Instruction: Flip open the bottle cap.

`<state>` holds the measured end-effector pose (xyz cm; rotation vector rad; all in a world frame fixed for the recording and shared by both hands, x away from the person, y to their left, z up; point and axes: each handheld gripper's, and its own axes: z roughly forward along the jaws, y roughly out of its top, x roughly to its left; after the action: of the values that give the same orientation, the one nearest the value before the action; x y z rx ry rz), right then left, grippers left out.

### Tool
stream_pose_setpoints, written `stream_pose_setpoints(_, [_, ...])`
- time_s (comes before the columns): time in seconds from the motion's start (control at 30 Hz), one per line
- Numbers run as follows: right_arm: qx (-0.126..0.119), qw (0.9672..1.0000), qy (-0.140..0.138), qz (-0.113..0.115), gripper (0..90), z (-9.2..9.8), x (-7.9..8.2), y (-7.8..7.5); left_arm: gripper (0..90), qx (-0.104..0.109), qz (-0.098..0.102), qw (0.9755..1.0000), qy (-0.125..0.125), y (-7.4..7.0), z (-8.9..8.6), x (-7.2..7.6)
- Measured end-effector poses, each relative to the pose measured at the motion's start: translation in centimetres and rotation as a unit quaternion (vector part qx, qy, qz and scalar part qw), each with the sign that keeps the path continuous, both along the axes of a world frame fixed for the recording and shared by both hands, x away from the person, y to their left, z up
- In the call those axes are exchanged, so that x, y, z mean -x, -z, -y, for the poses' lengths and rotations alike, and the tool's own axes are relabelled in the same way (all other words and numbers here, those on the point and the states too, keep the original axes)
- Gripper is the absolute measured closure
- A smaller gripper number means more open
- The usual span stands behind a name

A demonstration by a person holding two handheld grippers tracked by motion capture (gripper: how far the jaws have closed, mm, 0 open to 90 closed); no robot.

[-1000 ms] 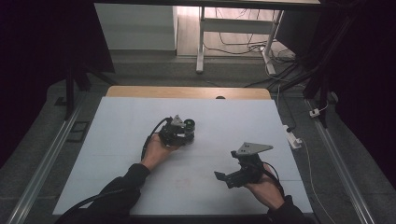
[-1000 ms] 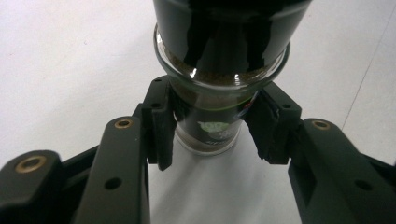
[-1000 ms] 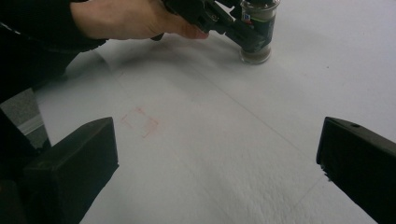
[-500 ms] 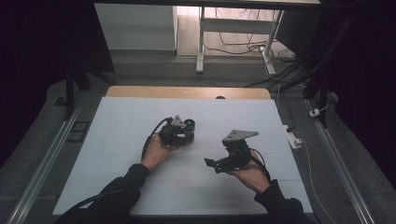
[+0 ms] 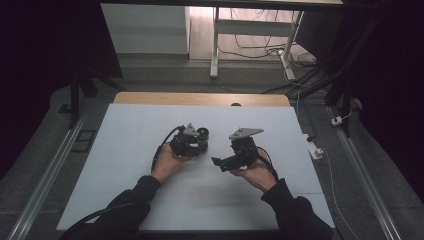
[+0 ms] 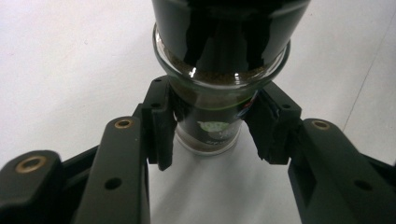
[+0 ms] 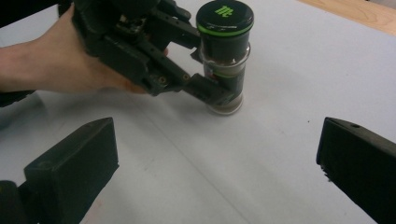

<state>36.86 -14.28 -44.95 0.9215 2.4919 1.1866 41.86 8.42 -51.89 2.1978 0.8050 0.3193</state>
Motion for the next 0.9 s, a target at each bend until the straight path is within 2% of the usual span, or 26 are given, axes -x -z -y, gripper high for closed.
stream_pose_setpoints(0.3, [0.013,0.9999,0.003,0.007,0.0,-1.5,-1.8,0.5,53.8,0.000,0.000,1.0000,0.000,0.0,0.0,0.0])
stream_pose_setpoints(0.47, [0.017,0.9996,0.005,0.020,2.3,-2.1,-2.6,0.7,53.8,-0.001,0.000,1.0000,-0.001,0.0,0.0,0.0])
stream_pose_setpoints(0.6, [0.019,0.9995,0.004,0.025,14.4,-2.4,-3.0,0.9,53.8,-0.001,0.000,1.0000,0.000,0.0,0.0,0.0])
stream_pose_setpoints(0.73, [0.006,0.9998,0.002,0.016,37.3,-2.5,-3.5,1.0,53.8,0.000,0.000,1.0000,-0.001,0.0,0.0,0.0])
stream_pose_setpoints(0.9, [0.000,1.0000,-0.010,0.000,61.0,-2.9,-4.0,1.0,53.8,-0.002,-0.001,1.0000,-0.002,0.0,0.0,0.0])
